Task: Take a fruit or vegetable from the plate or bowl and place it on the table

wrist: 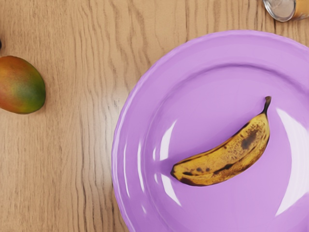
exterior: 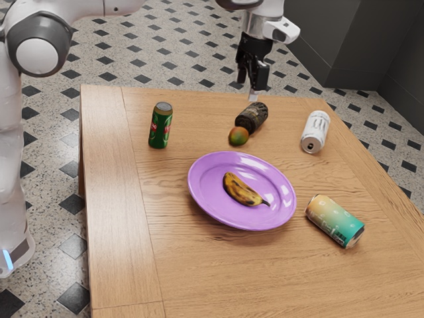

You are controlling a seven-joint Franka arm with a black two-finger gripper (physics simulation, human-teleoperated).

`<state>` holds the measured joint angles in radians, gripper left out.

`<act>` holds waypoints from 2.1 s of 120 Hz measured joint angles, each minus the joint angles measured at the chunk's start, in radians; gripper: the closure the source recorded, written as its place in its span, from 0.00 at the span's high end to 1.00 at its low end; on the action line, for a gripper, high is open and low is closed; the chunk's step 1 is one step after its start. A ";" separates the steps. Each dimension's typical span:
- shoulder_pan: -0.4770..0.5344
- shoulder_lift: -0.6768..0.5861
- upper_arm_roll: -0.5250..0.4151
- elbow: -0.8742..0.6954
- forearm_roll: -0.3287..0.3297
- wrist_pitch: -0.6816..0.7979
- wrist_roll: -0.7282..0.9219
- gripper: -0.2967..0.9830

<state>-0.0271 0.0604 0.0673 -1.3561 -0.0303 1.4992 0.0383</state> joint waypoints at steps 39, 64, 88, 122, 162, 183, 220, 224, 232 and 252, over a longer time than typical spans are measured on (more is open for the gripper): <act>0.002 0.000 -0.001 0.003 0.000 0.007 0.003 0.77; -0.069 0.008 -0.015 0.016 0.002 0.006 0.004 0.77; -0.222 0.010 -0.017 0.015 0.002 0.002 0.006 0.77; -0.182 -0.036 -0.009 -0.078 0.002 0.010 0.019 0.77; -0.270 -0.168 -0.004 -0.470 0.001 0.281 0.260 0.77; -0.270 -0.165 0.011 -0.533 0.006 0.362 0.387 0.77; -0.295 -0.152 0.048 -0.547 0.020 0.431 0.548 0.77; -0.287 -0.143 0.056 -0.543 0.024 0.435 0.562 0.77; -0.273 -0.108 0.062 -0.517 0.031 0.443 0.587 0.77; -0.255 -0.030 0.064 -0.497 0.037 0.472 0.639 0.77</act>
<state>-0.2820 0.0302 0.1318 -1.8534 0.0064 1.9710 0.6776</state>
